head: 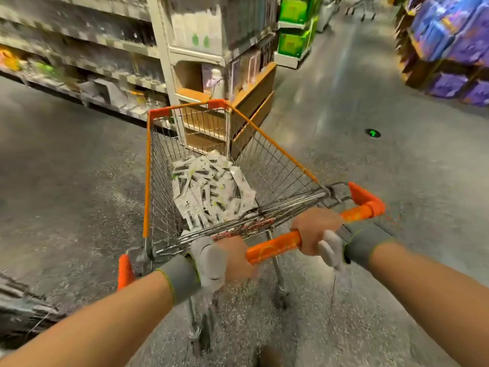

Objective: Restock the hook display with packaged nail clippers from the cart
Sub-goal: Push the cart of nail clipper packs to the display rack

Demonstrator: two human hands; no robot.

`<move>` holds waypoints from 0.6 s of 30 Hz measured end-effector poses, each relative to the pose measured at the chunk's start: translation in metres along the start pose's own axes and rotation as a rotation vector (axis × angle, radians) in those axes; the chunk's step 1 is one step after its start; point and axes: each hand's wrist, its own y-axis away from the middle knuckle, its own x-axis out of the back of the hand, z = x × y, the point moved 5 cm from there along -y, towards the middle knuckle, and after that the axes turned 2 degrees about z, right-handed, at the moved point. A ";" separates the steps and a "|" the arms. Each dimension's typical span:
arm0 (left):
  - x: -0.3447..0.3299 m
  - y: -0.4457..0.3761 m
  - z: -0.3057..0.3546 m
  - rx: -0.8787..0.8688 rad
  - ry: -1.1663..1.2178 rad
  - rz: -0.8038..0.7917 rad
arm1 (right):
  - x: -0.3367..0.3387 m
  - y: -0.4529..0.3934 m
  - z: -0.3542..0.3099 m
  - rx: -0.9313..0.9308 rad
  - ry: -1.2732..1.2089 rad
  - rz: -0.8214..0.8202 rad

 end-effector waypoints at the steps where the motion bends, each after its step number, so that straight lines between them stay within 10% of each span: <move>1: 0.010 -0.008 -0.005 0.023 0.017 -0.007 | 0.010 -0.013 0.000 0.034 0.019 -0.009; 18: 0.196 -0.137 -0.136 0.390 0.335 0.218 | 0.197 -0.284 -0.036 0.369 0.212 0.103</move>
